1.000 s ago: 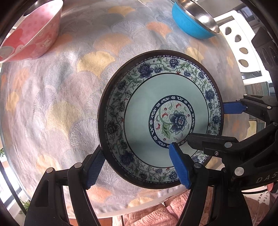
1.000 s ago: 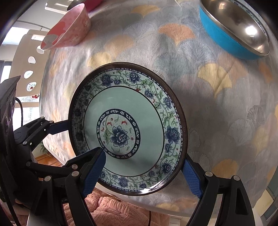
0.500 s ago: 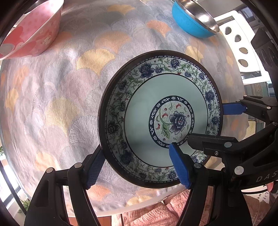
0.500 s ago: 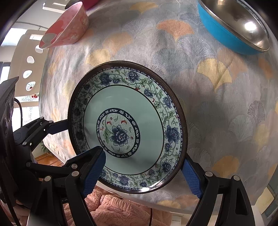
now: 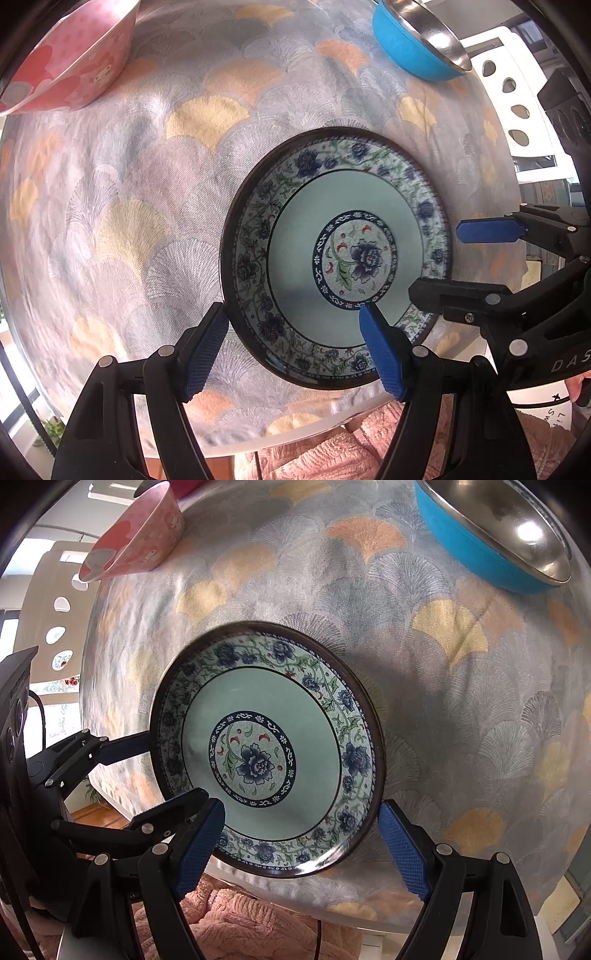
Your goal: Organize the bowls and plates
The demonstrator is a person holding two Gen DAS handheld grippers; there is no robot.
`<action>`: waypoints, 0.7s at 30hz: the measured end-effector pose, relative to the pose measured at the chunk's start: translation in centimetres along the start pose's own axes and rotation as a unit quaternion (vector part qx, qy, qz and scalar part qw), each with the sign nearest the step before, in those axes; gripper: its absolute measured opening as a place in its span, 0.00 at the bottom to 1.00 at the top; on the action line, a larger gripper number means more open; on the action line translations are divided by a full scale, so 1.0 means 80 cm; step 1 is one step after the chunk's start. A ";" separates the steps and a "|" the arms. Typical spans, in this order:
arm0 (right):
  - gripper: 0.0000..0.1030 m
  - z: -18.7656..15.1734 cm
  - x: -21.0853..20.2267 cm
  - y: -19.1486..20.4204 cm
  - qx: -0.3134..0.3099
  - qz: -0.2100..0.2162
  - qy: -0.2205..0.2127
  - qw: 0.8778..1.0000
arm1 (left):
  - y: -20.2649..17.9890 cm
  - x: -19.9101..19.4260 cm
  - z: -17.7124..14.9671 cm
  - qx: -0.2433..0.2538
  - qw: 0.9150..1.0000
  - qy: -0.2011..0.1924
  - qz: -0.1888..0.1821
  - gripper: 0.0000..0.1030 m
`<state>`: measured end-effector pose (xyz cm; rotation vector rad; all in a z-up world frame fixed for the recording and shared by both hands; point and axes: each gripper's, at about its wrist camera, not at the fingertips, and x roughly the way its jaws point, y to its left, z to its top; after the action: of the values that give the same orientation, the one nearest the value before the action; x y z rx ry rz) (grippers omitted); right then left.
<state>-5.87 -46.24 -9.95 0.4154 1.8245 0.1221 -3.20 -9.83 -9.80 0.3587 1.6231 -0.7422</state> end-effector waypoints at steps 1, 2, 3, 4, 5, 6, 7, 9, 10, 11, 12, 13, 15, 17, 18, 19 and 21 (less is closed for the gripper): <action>0.82 0.000 -0.001 0.000 -0.001 0.006 -0.001 1.000 | 0.000 -0.001 0.000 0.000 1.000 -0.001 0.002 0.68; 0.82 0.000 -0.003 0.000 -0.003 0.010 -0.002 1.000 | 0.000 -0.001 0.000 0.001 1.000 -0.001 0.004 0.68; 0.82 0.000 -0.004 0.001 -0.004 0.009 -0.003 1.000 | 0.000 -0.002 0.001 0.000 1.000 0.000 0.006 0.68; 0.82 0.000 -0.005 0.002 -0.007 0.007 -0.003 1.000 | 0.000 -0.003 0.001 0.000 1.000 0.000 0.007 0.68; 0.82 0.000 -0.007 0.000 -0.009 0.005 -0.003 1.000 | 0.000 -0.004 0.002 -0.001 1.000 -0.001 0.009 0.68; 0.82 0.001 -0.007 0.000 -0.009 0.005 -0.003 1.000 | 0.000 -0.006 0.002 -0.003 1.000 -0.002 0.010 0.68; 0.82 0.001 -0.009 0.000 -0.010 0.005 -0.004 1.000 | 0.000 -0.007 0.003 -0.003 1.000 -0.003 0.011 0.68; 0.82 0.001 -0.012 -0.002 -0.011 0.005 -0.005 1.000 | 0.001 -0.011 0.005 -0.010 1.000 -0.005 0.011 0.68; 0.82 0.002 -0.015 -0.004 -0.013 0.003 -0.006 1.000 | 0.003 -0.012 0.006 -0.015 1.000 -0.006 0.008 0.68; 0.82 0.002 -0.017 -0.006 -0.016 -0.002 -0.006 1.000 | 0.007 -0.014 0.007 -0.021 1.000 -0.008 0.003 0.68; 0.82 0.003 -0.017 -0.006 -0.017 -0.005 -0.005 1.000 | 0.011 -0.016 0.009 -0.030 0.999 -0.011 0.000 0.68; 0.82 0.003 -0.017 -0.006 -0.020 -0.008 -0.003 1.000 | 0.015 -0.017 0.011 -0.039 0.999 -0.009 0.000 0.69; 0.82 0.004 -0.019 -0.005 -0.030 -0.006 -0.004 1.000 | 0.022 -0.018 0.016 -0.054 0.999 -0.002 0.000 0.69; 0.82 0.004 -0.023 -0.009 -0.034 0.016 -0.006 0.999 | 0.030 -0.027 0.020 -0.067 0.998 -0.017 -0.010 0.69; 0.82 0.005 -0.022 -0.012 -0.031 0.023 0.005 0.999 | 0.035 -0.031 0.023 -0.075 0.997 -0.020 -0.014 0.69; 0.82 0.007 -0.022 -0.014 -0.034 0.018 0.011 0.999 | 0.039 -0.033 0.025 -0.085 0.996 -0.017 -0.016 0.69; 0.82 0.011 -0.030 -0.011 -0.051 0.001 -0.001 0.999 | 0.045 -0.038 0.032 -0.095 0.995 -0.010 -0.012 0.68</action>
<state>-4.63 -47.98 -8.30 0.3451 1.8080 0.2158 1.54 -8.24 -7.89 0.1952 1.6650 -0.6011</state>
